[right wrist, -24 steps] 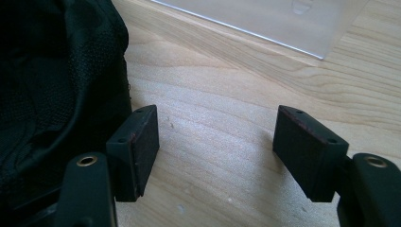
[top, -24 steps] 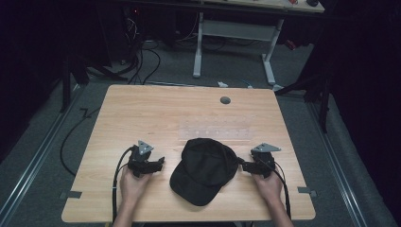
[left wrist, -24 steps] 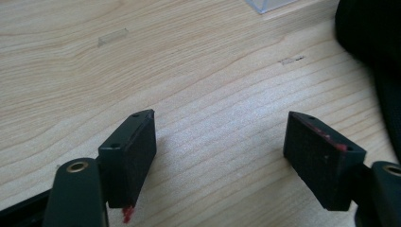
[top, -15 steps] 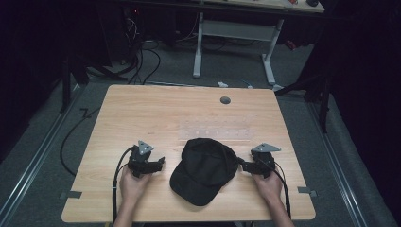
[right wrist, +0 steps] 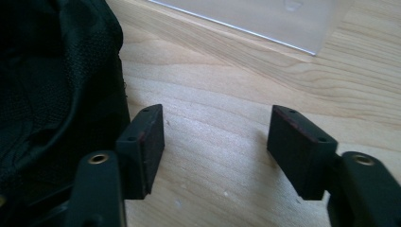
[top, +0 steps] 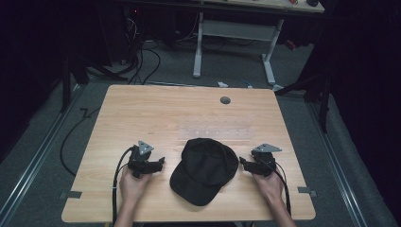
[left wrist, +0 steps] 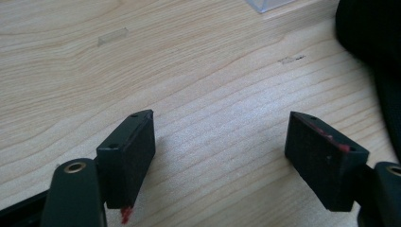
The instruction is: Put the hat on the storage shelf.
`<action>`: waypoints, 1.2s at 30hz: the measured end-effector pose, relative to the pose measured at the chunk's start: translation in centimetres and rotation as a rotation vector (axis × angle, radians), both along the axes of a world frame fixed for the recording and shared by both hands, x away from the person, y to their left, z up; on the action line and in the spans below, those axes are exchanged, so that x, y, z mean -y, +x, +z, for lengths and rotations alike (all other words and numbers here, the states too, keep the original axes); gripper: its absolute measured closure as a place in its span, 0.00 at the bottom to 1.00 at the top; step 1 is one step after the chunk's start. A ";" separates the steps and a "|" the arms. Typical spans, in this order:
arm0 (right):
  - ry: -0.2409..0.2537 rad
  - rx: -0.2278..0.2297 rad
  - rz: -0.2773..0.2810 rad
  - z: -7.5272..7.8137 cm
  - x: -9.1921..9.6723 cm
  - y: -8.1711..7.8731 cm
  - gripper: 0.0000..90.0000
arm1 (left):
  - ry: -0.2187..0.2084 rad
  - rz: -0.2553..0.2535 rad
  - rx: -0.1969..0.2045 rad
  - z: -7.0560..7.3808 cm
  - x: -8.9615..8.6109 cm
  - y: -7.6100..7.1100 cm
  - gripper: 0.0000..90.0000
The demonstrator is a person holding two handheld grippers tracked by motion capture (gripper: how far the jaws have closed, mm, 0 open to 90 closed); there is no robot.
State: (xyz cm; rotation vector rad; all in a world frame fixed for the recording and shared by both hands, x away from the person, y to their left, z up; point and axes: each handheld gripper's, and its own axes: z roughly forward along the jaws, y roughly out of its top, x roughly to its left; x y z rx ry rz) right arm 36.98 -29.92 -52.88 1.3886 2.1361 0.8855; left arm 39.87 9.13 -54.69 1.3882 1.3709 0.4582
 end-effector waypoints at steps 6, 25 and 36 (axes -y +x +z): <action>0.011 0.012 -0.001 0.7 0.3 -0.9 0.53 | 0.001 0.001 0.000 0.0 0.0 0.0 0.28; 0.104 0.081 0.096 3.4 -0.8 -3.7 0.61 | 0.002 -0.002 -0.002 0.0 0.0 0.0 0.27; 0.137 0.094 0.158 4.5 -2.1 -4.6 0.59 | 0.001 -0.001 -0.001 0.0 0.0 0.0 0.27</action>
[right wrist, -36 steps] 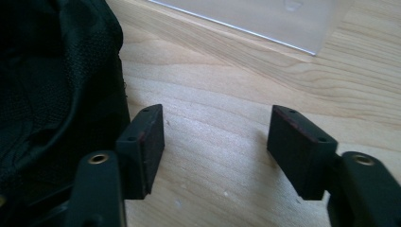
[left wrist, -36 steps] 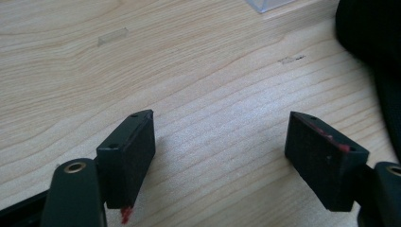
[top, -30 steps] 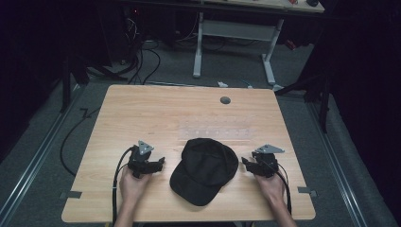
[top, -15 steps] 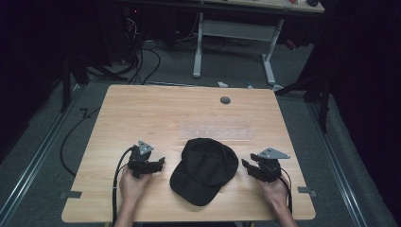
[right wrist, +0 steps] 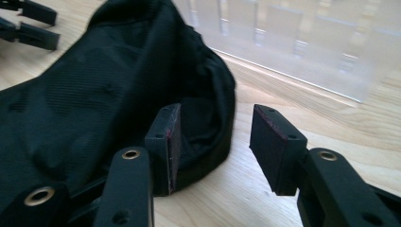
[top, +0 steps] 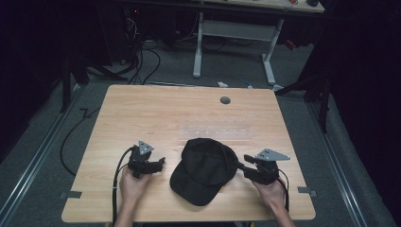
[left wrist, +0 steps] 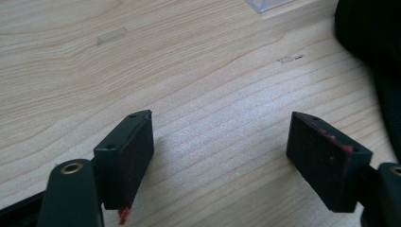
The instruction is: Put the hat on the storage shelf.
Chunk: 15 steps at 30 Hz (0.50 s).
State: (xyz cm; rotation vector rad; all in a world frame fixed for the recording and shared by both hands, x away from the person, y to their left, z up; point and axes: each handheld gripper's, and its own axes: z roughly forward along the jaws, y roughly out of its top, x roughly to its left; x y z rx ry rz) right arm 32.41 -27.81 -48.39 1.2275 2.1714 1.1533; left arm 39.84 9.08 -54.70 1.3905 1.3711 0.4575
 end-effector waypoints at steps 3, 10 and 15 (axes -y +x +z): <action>0.013 0.025 0.025 0.4 -0.7 -0.3 0.58 | 0.000 0.000 0.000 0.0 0.0 0.0 0.27; 0.012 -0.003 0.085 0.9 -2.1 -0.3 0.59 | 0.001 0.000 0.000 0.0 0.0 0.0 0.27; 0.011 -0.019 0.098 0.9 -3.0 0.1 0.59 | -0.001 0.000 -0.001 0.0 0.0 0.0 0.27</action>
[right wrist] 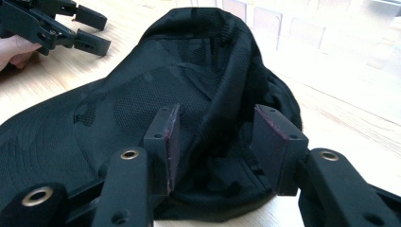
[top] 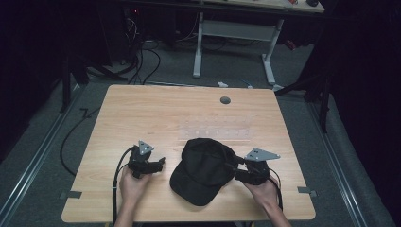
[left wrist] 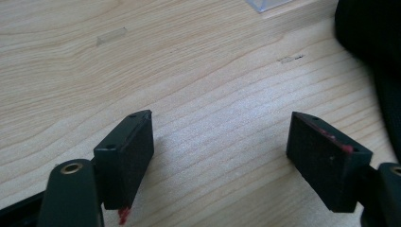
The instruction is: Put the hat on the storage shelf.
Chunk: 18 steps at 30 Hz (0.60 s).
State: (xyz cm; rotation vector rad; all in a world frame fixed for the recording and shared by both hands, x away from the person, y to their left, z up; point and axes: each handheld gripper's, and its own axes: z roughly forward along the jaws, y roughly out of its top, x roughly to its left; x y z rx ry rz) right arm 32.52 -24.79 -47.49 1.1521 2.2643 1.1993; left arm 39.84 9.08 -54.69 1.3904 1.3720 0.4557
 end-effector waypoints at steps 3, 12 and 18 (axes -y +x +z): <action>0.000 -0.018 -0.011 -0.2 -0.6 0.4 0.60 | 0.001 0.001 0.001 0.0 0.0 0.0 0.27; -0.031 -0.050 -0.049 -0.9 -1.6 1.1 0.63 | 0.001 0.001 0.000 0.0 0.0 0.0 0.27; -0.030 -0.067 -0.056 -1.4 -2.0 1.4 0.64 | 0.005 0.000 0.000 0.0 0.0 0.0 0.27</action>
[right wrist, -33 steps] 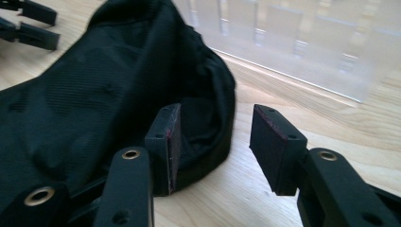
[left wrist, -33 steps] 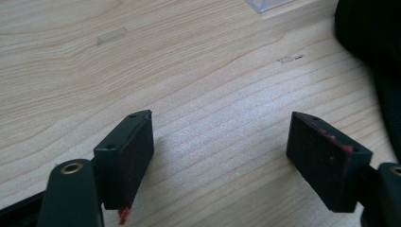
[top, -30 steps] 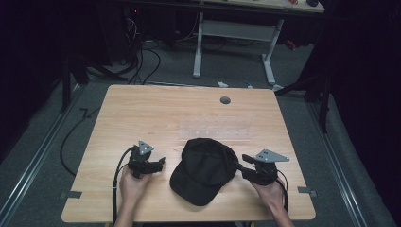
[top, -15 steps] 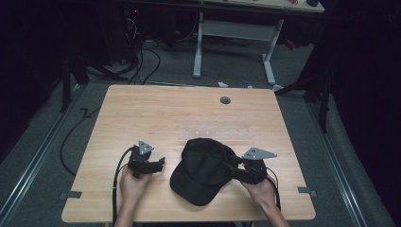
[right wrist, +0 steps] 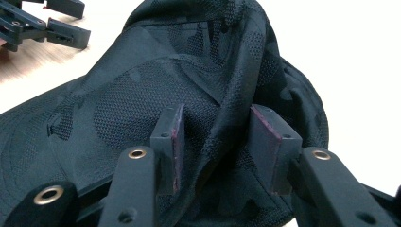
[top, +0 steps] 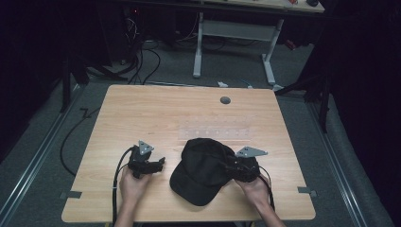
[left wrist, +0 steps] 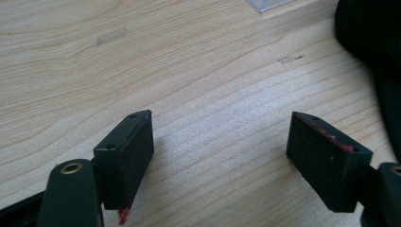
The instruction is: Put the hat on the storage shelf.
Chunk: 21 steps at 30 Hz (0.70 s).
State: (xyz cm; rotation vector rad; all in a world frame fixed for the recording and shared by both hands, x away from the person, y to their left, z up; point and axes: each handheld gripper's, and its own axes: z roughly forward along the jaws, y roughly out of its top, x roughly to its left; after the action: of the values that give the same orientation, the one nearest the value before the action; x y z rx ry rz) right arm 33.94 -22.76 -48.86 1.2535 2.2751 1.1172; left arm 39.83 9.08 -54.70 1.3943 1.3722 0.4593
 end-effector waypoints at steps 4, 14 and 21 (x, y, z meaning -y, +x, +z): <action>0.001 -0.010 0.002 -0.3 0.0 0.2 0.66 | 0.004 0.003 0.001 0.0 0.0 0.0 0.27; -0.026 0.003 0.003 -0.8 -0.1 0.3 0.76 | 0.002 0.006 0.002 0.0 0.1 0.0 0.26; -0.011 0.003 -0.020 -1.0 0.0 0.2 0.87 | 0.002 0.008 0.002 0.0 0.1 0.0 0.26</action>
State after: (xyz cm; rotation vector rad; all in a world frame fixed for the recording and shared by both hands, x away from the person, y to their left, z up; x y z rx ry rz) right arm 34.15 -22.79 -49.81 1.2665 2.2589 1.0972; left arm 39.88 8.98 -54.72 1.3902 1.3763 0.4668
